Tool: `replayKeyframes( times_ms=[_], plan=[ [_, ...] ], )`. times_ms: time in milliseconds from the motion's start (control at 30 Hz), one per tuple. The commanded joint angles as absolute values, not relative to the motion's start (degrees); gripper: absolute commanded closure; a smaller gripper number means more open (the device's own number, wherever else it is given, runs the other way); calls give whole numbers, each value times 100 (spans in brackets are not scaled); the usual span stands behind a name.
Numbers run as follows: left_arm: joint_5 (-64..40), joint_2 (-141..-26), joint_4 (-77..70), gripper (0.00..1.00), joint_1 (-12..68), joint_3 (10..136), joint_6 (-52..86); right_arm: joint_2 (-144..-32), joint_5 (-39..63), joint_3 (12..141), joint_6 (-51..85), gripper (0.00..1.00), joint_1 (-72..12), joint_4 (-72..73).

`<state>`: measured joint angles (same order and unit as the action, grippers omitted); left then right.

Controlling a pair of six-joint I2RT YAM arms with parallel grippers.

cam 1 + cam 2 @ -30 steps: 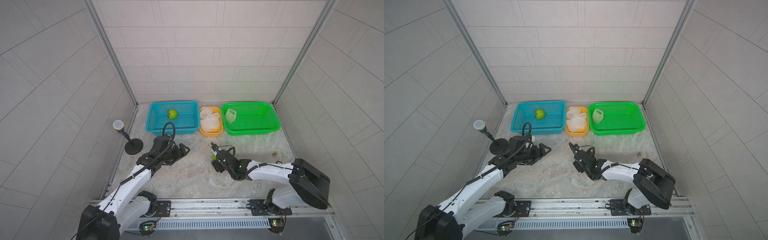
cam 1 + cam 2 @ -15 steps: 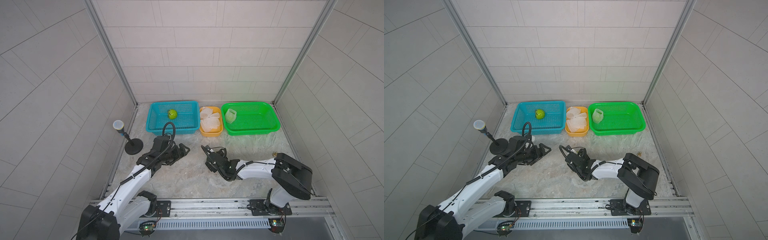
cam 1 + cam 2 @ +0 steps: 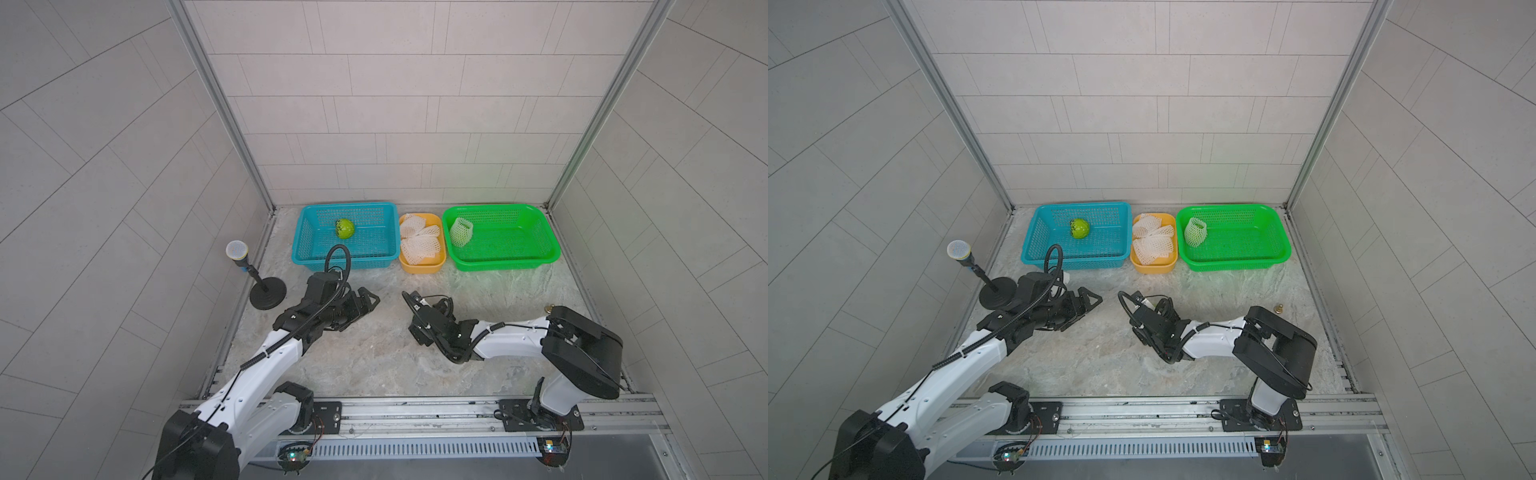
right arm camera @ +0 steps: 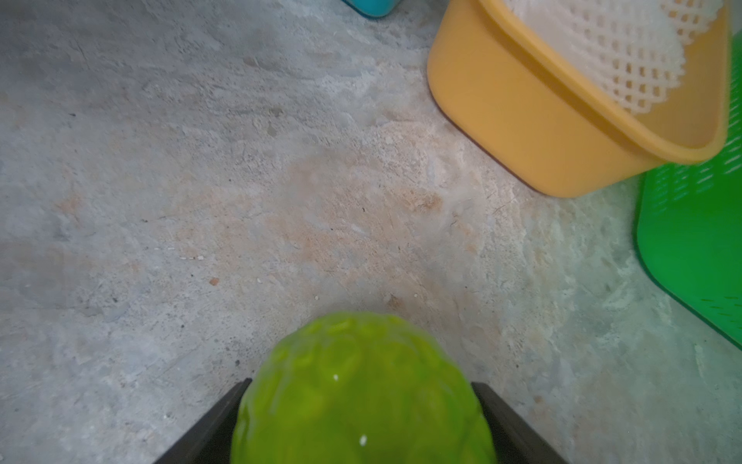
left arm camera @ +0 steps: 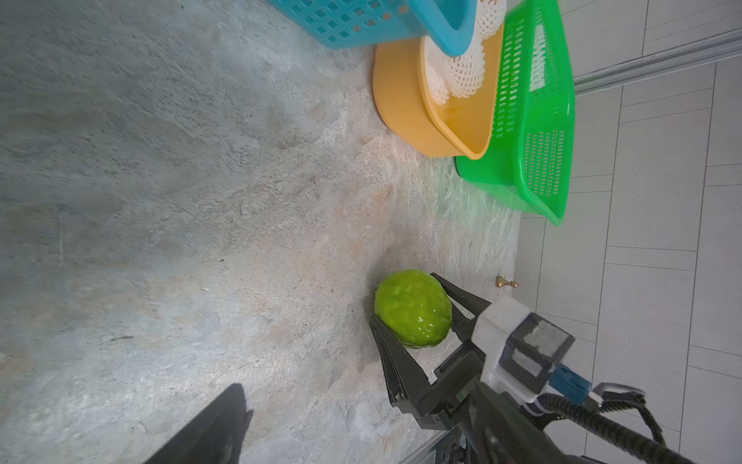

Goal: Sleeve custard apples in foam nets
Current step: Place the custard apple at the center of the board, then pick up the foam net from the storage box.

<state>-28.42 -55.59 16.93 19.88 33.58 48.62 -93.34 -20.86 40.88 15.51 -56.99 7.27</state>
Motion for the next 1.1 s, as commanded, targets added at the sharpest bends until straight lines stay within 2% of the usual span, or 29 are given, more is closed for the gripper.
replayKeyframes(
  times_ms=[0, 133, 367, 533, 667, 800, 1067],
  plan=[
    [-2839, -5452, 1617, 9, 1977, 3287, 4877, -9328, -2122, 4134, 1675, 10, -5722, 582],
    [-2815, -5414, 1635, 9, 1971, 3278, 4876, -9147, -2109, 4126, 1714, 5, -5722, 539],
    [-2795, -5397, 1643, 9, 1970, 3270, 4861, -8596, -2185, 4288, 1609, 5, -5723, 156],
    [-2657, -5336, 1778, 9, 1969, 3278, 4777, -8035, -2425, 4478, 1553, 7, -5626, -218],
    [-2662, -5332, 1776, 10, 1969, 3252, 4798, -7875, -2158, 4902, 1628, 13, -5182, -743],
    [-2698, -5318, 1783, 10, 1976, 3243, 4808, -8121, -1588, 5537, 1716, 20, -4501, -1082],
    [-2750, -5217, 1841, 11, 1973, 3165, 4873, -9727, -1062, 7263, 1740, 25, -3555, -1607]
  ],
)
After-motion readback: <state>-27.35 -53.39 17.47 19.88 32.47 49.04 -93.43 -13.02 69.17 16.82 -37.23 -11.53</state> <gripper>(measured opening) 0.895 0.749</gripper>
